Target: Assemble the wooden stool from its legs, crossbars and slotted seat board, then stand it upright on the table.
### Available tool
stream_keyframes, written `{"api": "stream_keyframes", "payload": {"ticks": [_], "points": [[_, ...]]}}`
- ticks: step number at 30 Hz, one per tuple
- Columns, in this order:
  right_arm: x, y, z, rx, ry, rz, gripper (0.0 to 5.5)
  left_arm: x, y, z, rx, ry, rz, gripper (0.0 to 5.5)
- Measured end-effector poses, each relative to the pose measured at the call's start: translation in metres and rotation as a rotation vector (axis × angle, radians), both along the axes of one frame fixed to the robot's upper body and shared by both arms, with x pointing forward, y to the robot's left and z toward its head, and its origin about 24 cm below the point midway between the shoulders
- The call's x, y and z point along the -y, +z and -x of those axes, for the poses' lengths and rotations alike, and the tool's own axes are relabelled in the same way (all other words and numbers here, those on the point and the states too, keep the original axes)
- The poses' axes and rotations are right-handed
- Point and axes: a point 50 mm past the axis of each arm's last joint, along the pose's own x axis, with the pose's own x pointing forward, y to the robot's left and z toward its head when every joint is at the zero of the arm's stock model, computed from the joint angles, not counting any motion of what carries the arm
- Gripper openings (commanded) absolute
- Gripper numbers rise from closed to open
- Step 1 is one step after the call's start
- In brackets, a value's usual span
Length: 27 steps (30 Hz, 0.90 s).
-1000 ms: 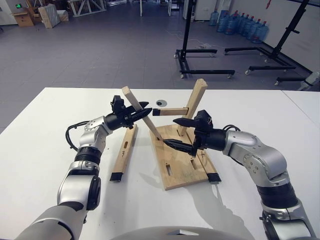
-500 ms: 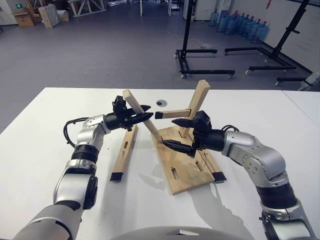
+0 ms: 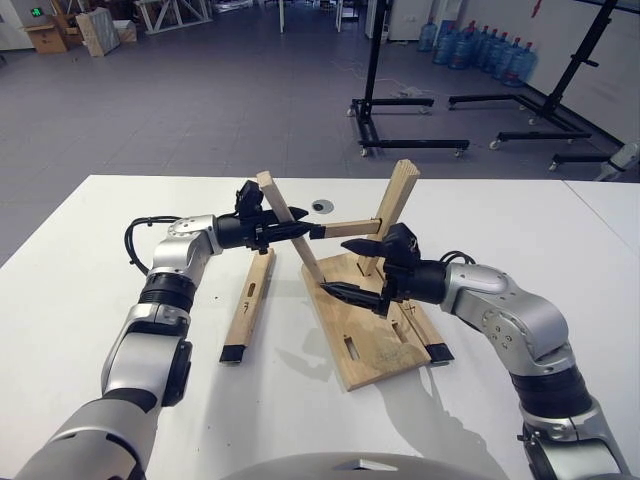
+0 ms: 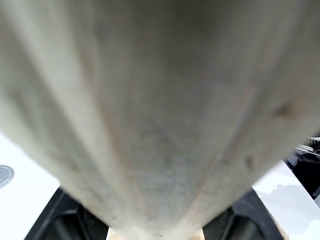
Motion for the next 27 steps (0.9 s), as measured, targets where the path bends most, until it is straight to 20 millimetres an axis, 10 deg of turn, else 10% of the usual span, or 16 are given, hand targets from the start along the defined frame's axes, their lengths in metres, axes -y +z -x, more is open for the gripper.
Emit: {"api": "stream_keyframes", "payload": {"ticks": [27], "points": [[-0.005, 0.007, 0.000, 0.048, 0.013, 0.000, 5.40, 0.012, 0.005, -0.006, -0.051, -0.028, -0.091, 2.01]]}}
